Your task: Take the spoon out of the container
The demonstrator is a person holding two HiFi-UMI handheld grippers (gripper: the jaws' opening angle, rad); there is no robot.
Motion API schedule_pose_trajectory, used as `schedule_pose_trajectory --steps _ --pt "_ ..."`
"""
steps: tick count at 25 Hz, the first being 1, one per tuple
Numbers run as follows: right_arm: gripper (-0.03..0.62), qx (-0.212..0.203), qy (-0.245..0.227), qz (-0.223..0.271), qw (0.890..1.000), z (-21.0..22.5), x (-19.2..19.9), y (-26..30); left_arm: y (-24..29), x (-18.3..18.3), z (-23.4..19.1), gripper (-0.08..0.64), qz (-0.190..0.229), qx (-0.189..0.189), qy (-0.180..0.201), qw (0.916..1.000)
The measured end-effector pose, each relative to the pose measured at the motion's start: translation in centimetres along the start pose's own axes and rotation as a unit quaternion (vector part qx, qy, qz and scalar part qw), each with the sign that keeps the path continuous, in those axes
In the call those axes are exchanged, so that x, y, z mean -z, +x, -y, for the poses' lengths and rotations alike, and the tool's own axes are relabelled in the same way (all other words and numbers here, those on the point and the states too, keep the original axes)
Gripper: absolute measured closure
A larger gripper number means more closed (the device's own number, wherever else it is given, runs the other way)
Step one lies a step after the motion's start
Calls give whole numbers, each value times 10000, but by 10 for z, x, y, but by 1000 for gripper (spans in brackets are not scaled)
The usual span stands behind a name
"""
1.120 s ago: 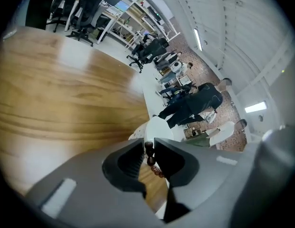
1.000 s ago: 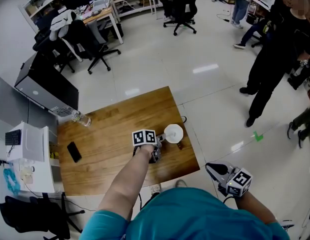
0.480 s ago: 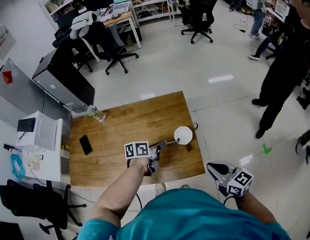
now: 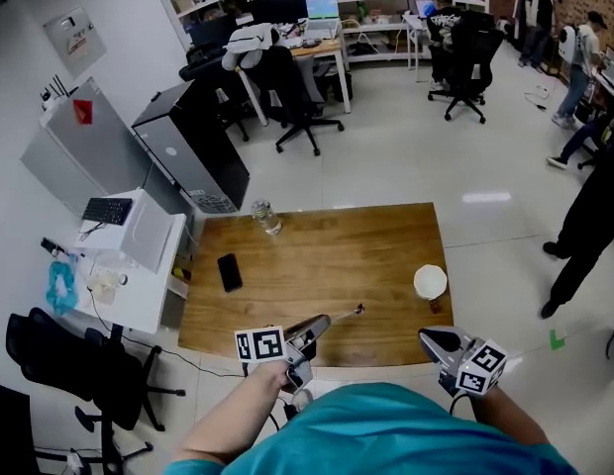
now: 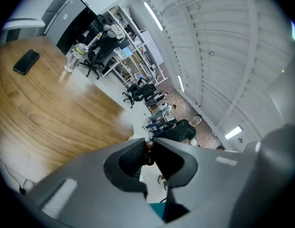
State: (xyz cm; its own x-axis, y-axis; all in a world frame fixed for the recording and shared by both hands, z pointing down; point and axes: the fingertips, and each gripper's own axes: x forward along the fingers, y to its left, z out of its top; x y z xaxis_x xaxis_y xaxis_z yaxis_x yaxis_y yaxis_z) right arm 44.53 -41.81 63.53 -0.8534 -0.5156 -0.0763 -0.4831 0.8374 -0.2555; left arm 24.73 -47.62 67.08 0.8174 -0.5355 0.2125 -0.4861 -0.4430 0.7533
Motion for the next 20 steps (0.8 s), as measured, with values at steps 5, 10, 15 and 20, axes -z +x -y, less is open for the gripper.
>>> schedule_pose_trajectory --steps 5,10,15,20 --pt "591 76 -115 -128 9998 -63 19 96 -122 -29 -26 512 198 259 319 9990" --pt "591 490 41 -100 9987 -129 66 202 -235 -50 -96 512 -54 453 481 9978" --pt "591 677 32 -114 9976 -193 82 257 -308 -65 -126 512 -251 566 430 9972" --pt "591 789 -51 142 9968 -249 84 215 -347 -21 -81 512 -313 671 693 9948"
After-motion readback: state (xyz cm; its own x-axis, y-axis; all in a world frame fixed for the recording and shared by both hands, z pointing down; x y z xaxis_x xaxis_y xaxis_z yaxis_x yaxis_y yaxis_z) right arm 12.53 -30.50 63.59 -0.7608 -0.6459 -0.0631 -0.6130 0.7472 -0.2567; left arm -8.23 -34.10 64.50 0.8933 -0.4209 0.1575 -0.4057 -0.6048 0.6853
